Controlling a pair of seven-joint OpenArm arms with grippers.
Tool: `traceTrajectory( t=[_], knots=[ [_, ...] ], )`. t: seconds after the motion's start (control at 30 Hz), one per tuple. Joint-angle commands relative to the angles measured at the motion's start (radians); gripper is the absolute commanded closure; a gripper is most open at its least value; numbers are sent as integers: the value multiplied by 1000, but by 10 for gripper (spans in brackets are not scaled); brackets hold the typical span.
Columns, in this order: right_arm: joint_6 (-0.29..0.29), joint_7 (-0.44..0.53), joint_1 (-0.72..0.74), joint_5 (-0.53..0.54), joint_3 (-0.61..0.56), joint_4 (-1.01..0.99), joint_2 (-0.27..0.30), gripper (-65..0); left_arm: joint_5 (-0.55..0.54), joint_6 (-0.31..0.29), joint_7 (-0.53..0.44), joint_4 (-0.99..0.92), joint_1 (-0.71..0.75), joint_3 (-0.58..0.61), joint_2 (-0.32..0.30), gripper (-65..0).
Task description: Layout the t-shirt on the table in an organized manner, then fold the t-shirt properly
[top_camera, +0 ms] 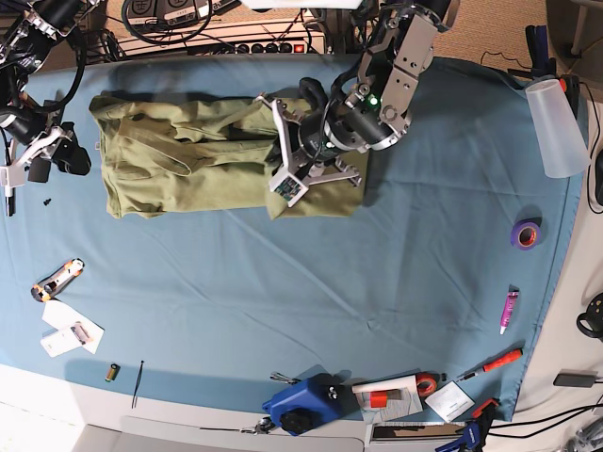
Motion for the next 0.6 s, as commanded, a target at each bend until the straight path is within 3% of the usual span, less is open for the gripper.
traceTrajectory(
  t=[0.0,0.1,0.17,0.4,0.57],
  knots=[
    [1,18,7,20,7,17,23,-173,-26,-2,-35,18,-11,3,19,0],
    [1,18,11,20,7,17,23,-173,-32,-43,-79,18,-11,3,33,-200],
    [1,18,12,17,7,17,23,-173,-37,-50,-84,18,-14,3,33,-274],
    [1,18,12,16,7,17,23,-173,-116,-39,-10,90,-14,3,32,-274],
    [1,18,12,17,7,17,23,-173,110,87,32,145,-13,3,21,-215]
  ],
)
